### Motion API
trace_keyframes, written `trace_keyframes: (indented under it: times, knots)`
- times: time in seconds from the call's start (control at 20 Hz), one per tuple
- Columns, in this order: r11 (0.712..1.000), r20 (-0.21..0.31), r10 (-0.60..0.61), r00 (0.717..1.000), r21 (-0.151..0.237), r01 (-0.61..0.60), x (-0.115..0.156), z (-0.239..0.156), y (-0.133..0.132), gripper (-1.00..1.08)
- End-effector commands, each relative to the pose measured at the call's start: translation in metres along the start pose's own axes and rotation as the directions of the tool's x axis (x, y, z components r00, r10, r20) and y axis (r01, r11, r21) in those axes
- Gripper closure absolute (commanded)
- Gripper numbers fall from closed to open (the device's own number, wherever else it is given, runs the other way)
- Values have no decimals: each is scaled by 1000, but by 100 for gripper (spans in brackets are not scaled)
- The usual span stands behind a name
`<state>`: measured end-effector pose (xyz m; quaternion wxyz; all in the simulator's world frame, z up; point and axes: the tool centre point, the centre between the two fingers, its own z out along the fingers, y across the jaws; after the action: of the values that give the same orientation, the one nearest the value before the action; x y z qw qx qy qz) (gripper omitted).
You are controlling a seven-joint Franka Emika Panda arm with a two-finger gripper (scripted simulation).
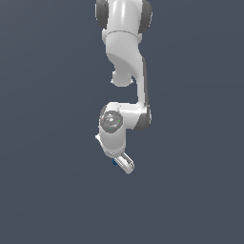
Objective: Pick up the object and move it to a goal position.
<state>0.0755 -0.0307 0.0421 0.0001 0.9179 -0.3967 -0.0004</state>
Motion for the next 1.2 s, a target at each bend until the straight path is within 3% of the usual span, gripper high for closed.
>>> trace_keyframes:
  times: [0.0,0.65,1.15]
  knots:
    - [1000,0,0,1000,1,0,0,0,0,108]
    - [1000,0,0,1000,1,0,-3,-8,-3,108]
    - [1000,0,1,1000,1,-1,-28,-72,-23,108]
